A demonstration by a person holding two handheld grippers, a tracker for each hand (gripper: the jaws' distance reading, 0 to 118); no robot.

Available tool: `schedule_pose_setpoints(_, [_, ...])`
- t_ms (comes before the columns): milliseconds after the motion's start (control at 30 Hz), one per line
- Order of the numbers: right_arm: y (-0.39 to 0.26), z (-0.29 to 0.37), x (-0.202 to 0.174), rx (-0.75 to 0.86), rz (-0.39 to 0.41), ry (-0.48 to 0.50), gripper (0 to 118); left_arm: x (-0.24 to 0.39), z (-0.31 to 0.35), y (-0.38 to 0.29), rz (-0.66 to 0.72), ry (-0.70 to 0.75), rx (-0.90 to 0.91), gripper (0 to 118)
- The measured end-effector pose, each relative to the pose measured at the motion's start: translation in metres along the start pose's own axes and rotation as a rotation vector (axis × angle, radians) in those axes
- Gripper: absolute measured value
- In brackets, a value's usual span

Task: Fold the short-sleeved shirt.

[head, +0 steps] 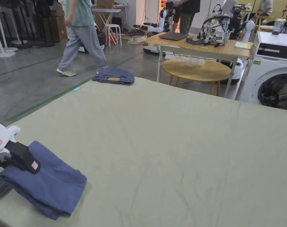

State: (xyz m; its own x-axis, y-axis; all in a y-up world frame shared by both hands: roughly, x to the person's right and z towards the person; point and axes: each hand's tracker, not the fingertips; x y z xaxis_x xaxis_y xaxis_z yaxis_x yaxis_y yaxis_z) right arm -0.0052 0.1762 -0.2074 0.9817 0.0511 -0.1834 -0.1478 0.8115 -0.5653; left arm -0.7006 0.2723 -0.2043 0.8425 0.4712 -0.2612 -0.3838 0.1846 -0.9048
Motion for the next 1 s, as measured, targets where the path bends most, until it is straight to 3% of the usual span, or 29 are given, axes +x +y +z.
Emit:
schedule_pose_setpoints(67, [0.000,-0.001,-0.001,-0.003,0.000,0.005,0,0.002,-0.005,0.002,-0.022,0.048,-0.004,28])
schedule_pose_setpoints(233, [0.000,-0.002,-0.006,0.000,0.023,0.013,0,0.001,0.001,0.005,-0.077,0.235,0.012,74])
schedule_pose_setpoints(367, [-0.001,-0.002,-0.007,0.005,0.017,0.023,0,-0.003,0.017,0.007,-0.069,0.309,0.065,74])
schedule_pose_setpoints(467, [-0.001,-0.002,-0.009,0.008,0.010,0.029,0,0.000,0.028,0.008,-0.106,0.447,0.132,74])
schedule_pose_setpoints(533, [-0.001,-0.002,-0.010,0.009,0.001,0.035,0,0.003,0.033,0.007,-0.088,0.445,0.165,73])
schedule_pose_setpoints(600, [-0.001,-0.001,-0.011,0.014,0.001,0.038,0,0.010,0.031,0.000,-0.081,0.377,0.207,62])
schedule_pose_setpoints(667, [0.000,-0.001,-0.012,0.020,-0.004,0.042,0,0.021,0.021,-0.010,-0.100,0.326,0.222,37])
schedule_pose_setpoints(833, [0.001,-0.001,-0.009,0.034,-0.020,0.043,0,0.059,-0.029,-0.037,-0.234,0.276,0.278,1])
schedule_pose_setpoints(1000, [0.007,0.001,-0.003,0.048,-0.030,0.039,0,0.102,-0.071,-0.054,-0.239,0.259,0.361,0])
